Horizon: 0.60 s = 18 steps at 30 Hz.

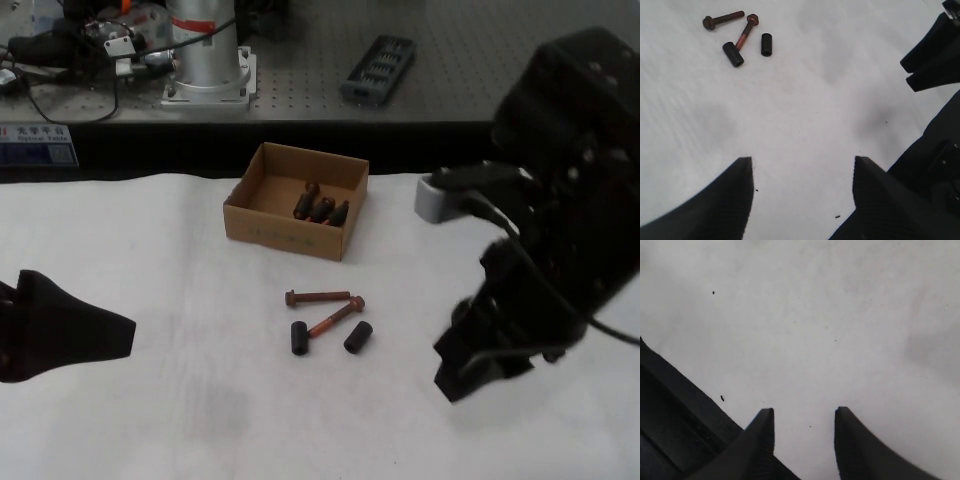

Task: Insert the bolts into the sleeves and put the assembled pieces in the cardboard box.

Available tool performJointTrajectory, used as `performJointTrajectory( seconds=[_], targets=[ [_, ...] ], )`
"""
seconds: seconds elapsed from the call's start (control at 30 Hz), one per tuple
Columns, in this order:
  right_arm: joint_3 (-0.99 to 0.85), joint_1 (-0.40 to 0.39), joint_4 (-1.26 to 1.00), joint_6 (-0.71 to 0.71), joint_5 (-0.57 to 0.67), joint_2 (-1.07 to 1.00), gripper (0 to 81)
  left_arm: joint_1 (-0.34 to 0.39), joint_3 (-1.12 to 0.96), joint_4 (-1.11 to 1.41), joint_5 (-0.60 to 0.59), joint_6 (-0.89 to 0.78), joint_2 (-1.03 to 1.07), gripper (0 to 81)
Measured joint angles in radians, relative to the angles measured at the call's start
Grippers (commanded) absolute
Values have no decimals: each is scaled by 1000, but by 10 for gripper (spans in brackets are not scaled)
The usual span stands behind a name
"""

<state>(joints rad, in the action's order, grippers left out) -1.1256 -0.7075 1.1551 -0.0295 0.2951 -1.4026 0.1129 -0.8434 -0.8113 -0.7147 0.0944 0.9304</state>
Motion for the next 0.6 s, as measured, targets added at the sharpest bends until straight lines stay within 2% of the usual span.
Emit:
performJointTrajectory(
  seconds=[0.23,0.33,0.4,0.47,0.6],
  targets=[
    [74,-2,-115,-212,0,11,295,0,0,0,0,0,0,428],
    [90,-2,-233,-382,0,-9,291,0,0,0,0,0,0,428],
    [91,-2,-327,-496,0,-25,261,0,0,0,0,0,0,428],
    [88,-2,-450,-616,0,-99,222,0,0,0,0,0,0,428],
    [48,-2,-526,-675,0,-287,214,0,0,0,0,0,0,428]
  ],
)
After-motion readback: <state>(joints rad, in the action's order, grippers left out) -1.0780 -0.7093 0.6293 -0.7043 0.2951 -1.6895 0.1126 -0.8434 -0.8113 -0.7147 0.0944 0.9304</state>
